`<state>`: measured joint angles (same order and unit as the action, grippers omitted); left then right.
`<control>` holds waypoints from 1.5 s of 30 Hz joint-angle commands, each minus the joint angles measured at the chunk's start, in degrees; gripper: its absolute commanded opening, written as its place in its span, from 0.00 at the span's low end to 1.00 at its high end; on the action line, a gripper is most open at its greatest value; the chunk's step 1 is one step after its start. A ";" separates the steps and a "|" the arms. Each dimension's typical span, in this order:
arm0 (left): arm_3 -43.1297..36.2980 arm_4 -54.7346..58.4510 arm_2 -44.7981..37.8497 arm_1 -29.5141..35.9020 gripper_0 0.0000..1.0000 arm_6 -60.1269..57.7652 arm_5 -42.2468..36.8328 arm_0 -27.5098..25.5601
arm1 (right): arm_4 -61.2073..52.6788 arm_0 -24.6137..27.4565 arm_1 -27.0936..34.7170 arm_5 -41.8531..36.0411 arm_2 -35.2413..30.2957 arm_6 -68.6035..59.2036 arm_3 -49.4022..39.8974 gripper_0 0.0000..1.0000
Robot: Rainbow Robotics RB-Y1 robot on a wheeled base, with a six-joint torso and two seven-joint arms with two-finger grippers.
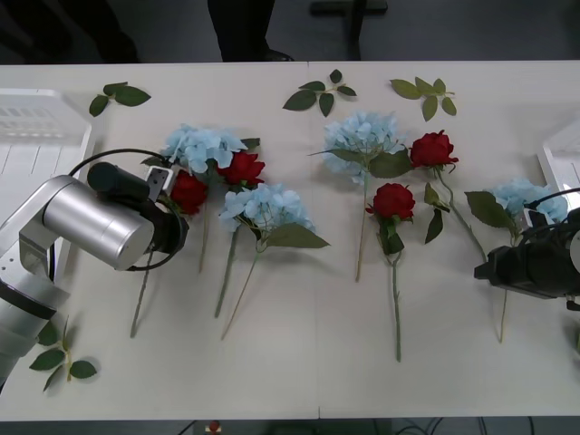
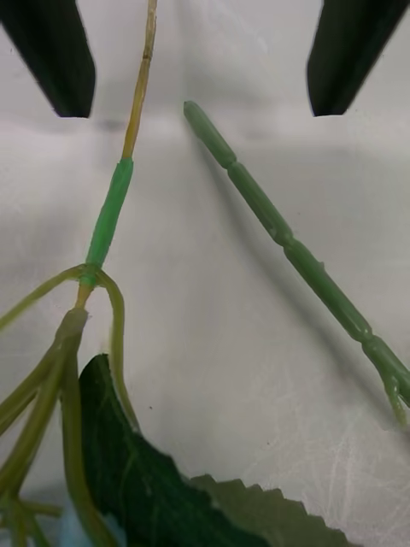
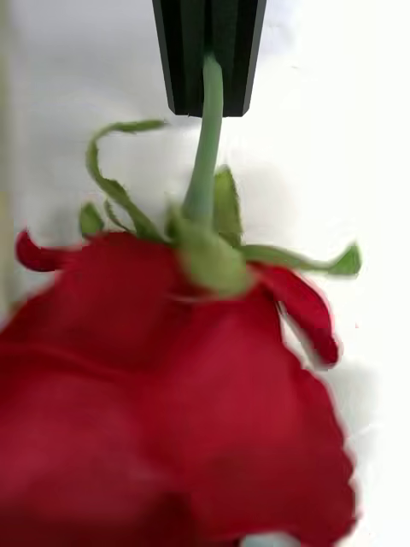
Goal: Place the red flowers into the right box and the blue flowers into the left box. If a person shows an open palm, hand one flower to the person first, then continue sorting.
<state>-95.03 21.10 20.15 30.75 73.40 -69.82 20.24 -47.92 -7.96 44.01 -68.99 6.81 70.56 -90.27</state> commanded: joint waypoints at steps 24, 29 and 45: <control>-26.97 46.31 -19.97 5.19 0.00 16.16 9.88 -1.43 | -2.27 -0.56 1.95 -0.62 -2.85 6.69 -1.31 1.00; -26.53 54.57 -16.98 0.36 0.00 21.44 14.80 -1.43 | -4.99 -0.56 3.36 -5.28 -6.90 13.37 -5.09 1.00; -18.79 53.34 0.68 -13.17 0.00 25.74 33.88 1.82 | -38.13 -0.21 3.18 -25.32 -25.97 53.72 -10.89 1.00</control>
<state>-114.57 74.60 19.56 18.01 96.50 -38.35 19.28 -82.08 -7.89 45.95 -93.67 -19.69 120.94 -99.57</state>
